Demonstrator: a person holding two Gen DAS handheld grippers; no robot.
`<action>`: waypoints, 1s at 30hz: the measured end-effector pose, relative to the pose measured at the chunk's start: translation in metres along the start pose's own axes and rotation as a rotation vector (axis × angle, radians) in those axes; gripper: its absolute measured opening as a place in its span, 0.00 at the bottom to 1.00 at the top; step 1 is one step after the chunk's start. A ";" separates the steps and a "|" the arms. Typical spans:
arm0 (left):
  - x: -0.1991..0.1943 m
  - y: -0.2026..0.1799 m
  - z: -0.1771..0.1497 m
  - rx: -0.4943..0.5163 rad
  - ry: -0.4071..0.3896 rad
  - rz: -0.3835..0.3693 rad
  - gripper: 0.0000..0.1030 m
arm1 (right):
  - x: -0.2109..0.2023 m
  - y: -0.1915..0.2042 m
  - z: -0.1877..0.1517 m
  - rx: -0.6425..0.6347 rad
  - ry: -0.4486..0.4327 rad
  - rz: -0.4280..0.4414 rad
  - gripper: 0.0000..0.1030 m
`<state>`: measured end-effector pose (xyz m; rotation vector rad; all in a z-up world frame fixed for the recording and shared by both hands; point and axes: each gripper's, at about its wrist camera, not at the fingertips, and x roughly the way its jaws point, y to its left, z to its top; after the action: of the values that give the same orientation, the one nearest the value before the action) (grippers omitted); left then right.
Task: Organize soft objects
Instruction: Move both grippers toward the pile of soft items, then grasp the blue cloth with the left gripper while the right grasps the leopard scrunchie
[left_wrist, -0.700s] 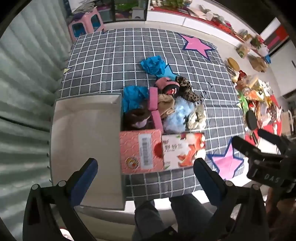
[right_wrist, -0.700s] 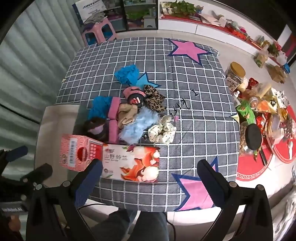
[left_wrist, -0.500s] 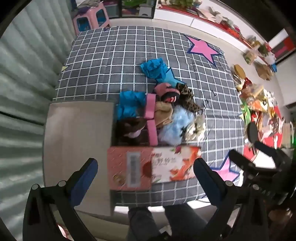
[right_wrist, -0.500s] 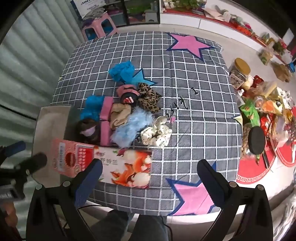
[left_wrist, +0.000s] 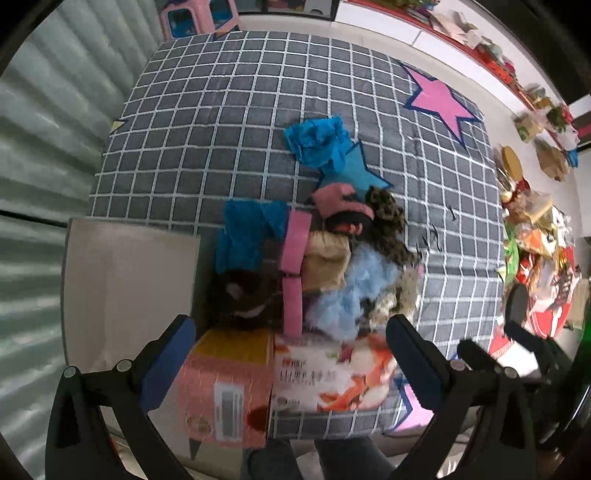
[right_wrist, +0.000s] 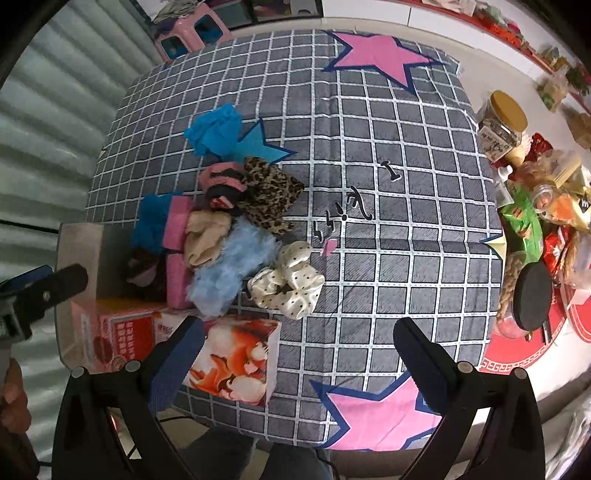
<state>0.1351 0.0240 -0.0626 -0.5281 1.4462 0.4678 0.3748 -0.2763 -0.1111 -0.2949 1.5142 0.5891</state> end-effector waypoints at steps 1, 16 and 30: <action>0.003 -0.001 0.006 -0.003 0.006 0.007 1.00 | 0.004 -0.002 0.001 0.004 0.023 0.013 1.00; 0.074 -0.012 0.102 -0.059 0.021 0.051 1.00 | 0.060 0.007 0.048 -0.039 0.056 0.100 1.00; 0.167 -0.045 0.156 -0.033 0.071 0.108 1.00 | 0.135 0.011 0.090 -0.072 0.065 0.132 1.00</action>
<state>0.2989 0.0794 -0.2191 -0.4989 1.5430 0.5635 0.4384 -0.1951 -0.2370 -0.2729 1.5855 0.7460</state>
